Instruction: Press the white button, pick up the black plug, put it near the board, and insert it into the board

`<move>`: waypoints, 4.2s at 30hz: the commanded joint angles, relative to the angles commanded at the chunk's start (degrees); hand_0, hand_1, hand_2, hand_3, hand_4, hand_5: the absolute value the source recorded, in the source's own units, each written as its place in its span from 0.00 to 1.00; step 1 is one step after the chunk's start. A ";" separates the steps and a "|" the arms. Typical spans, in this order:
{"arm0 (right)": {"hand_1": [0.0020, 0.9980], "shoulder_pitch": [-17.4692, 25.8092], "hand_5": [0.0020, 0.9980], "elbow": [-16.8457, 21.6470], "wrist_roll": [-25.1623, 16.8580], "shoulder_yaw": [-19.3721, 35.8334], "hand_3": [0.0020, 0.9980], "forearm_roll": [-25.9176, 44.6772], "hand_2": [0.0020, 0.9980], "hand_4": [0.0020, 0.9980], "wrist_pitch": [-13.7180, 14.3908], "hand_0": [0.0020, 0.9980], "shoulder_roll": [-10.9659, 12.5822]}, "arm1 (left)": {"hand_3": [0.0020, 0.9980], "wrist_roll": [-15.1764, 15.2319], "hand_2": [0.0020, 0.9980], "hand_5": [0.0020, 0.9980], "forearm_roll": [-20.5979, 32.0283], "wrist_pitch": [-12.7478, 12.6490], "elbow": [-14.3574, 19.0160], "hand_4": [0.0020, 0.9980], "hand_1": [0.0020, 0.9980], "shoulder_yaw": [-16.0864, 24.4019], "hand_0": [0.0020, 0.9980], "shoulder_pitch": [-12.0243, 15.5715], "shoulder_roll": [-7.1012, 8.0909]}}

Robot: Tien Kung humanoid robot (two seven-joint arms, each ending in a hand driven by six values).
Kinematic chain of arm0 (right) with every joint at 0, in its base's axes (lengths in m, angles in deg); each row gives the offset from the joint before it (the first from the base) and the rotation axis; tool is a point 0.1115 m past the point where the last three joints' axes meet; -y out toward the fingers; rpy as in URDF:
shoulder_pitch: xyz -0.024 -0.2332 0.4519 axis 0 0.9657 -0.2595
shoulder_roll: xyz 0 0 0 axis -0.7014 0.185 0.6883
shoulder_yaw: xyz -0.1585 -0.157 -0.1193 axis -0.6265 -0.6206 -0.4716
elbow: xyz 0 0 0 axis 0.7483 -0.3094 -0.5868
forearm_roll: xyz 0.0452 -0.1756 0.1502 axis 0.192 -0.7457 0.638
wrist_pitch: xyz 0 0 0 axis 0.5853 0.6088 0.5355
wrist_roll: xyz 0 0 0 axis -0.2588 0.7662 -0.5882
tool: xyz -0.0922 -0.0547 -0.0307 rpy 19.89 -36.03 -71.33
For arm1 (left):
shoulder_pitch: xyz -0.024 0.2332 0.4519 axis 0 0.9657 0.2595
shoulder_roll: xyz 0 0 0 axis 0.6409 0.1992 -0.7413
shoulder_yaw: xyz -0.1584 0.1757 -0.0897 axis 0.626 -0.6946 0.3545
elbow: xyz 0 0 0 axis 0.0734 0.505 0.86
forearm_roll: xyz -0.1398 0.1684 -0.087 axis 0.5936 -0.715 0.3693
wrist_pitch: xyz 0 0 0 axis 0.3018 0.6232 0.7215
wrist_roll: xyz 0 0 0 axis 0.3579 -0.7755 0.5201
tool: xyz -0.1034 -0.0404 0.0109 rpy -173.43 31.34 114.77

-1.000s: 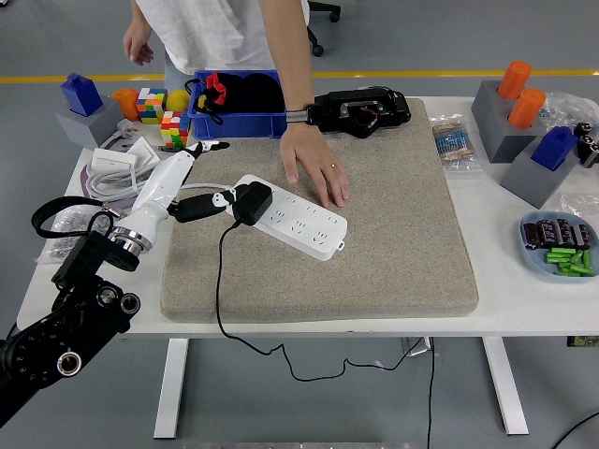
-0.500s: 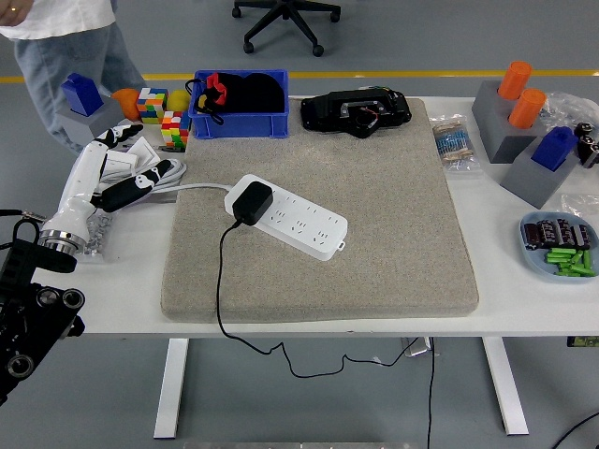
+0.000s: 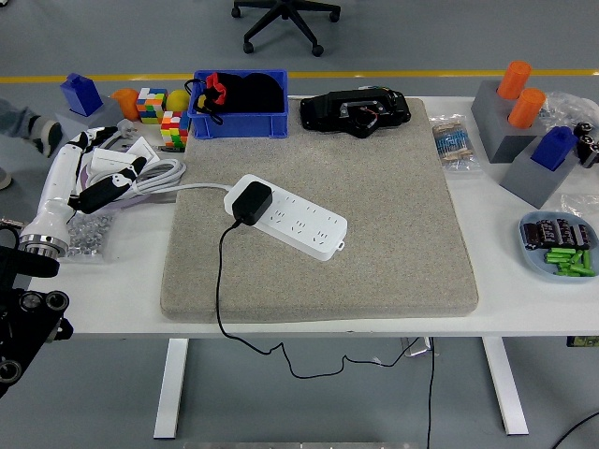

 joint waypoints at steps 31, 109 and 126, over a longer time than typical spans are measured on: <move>0.50 -1.94 0.33 -2.51 0.37 3.67 0.53 -1.97 0.51 0.65 -0.17 0.60 -2.89 | 0.73 -1.19 0.76 0.19 -0.52 4.17 3.01 0.74 0.77 6.12 0.80 3.07 0.01; 0.50 -4.21 0.34 -4.18 0.48 1.94 0.53 -1.40 0.51 0.65 -0.22 0.60 -3.03 | 0.72 -4.40 0.77 0.19 -2.64 7.25 4.83 0.73 0.77 9.64 0.80 3.02 -0.37; 0.50 -4.53 0.34 -4.31 0.47 1.19 0.53 -1.14 0.51 0.65 -0.14 0.60 -2.63 | 0.71 -4.40 0.76 0.18 -2.64 7.27 5.00 0.73 0.77 9.46 0.80 3.02 -0.02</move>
